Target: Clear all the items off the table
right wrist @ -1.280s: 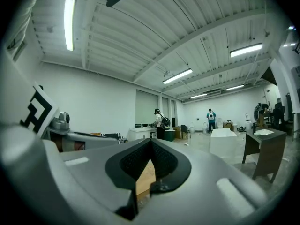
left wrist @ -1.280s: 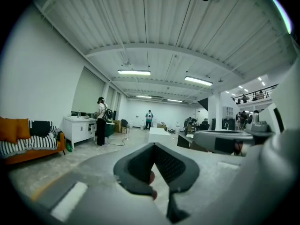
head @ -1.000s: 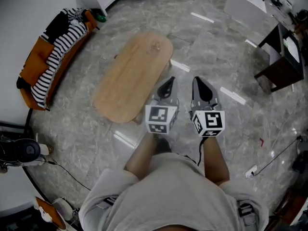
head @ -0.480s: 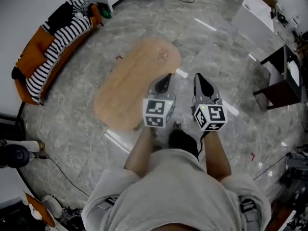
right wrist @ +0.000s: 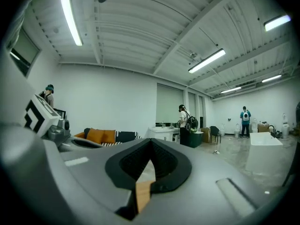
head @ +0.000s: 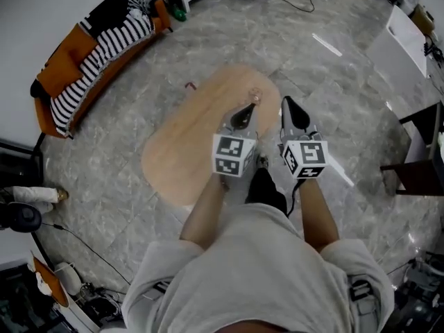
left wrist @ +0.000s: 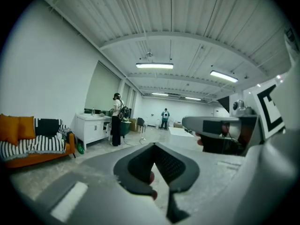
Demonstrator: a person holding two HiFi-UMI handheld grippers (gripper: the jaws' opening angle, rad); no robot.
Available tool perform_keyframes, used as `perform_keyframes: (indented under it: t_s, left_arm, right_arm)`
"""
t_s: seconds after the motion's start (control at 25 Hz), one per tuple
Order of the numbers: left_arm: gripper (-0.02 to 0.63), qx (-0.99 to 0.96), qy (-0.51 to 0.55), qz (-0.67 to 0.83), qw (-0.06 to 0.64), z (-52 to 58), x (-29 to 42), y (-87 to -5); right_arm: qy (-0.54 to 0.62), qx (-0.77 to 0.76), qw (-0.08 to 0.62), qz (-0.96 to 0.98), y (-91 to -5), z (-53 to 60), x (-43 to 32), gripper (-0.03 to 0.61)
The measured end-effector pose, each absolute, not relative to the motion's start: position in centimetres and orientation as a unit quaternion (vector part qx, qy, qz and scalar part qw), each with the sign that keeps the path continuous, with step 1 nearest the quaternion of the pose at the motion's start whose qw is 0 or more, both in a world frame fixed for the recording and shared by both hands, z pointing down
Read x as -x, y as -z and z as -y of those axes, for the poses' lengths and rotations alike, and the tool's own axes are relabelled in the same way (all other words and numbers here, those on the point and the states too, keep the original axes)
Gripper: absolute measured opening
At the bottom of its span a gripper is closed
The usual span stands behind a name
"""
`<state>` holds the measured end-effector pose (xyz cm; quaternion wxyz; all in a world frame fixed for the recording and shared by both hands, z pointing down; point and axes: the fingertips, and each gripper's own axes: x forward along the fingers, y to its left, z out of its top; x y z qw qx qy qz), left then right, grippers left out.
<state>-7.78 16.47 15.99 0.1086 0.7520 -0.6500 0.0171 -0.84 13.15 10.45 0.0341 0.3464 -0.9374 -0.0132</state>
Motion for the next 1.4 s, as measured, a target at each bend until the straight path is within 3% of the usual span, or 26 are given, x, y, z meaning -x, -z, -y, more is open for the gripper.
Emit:
perform_keyframes:
  t_s: [0.24,0.56,0.88,1.2,1.4]
  left_arm:
    - [0.020,-0.742,-0.033,0.654,0.146,-4.3,8.8,-17.0]
    - [0.021,-0.752,-0.113,0.614,0.211,7.4,7.1,-26.8]
    - [0.020,-0.728,-0.142,0.612,0.274,7.3,9.2,-33.3]
    - [0.020,-0.747,-0.184,0.577,0.275,6.8,10.1,-40.2]
    - [0.021,-0.753,-0.200,0.542,0.315,7.1,10.5,-45.3]
  right_arm:
    - [-0.026,-0.338,0.075,0.938,-12.6,-0.7,0.7,0.006]
    - [-0.131,-0.308,0.119,0.935,-23.9,10.0,0.9,0.006]
    - [-0.171,-0.277,0.140,0.935,-31.5,12.9,4.7,0.006]
    - [-0.204,-0.264,0.173,0.927,-40.3,13.0,7.0,0.006]
    - [-0.200,-0.270,0.188,0.923,-45.8,13.0,7.8,0.006]
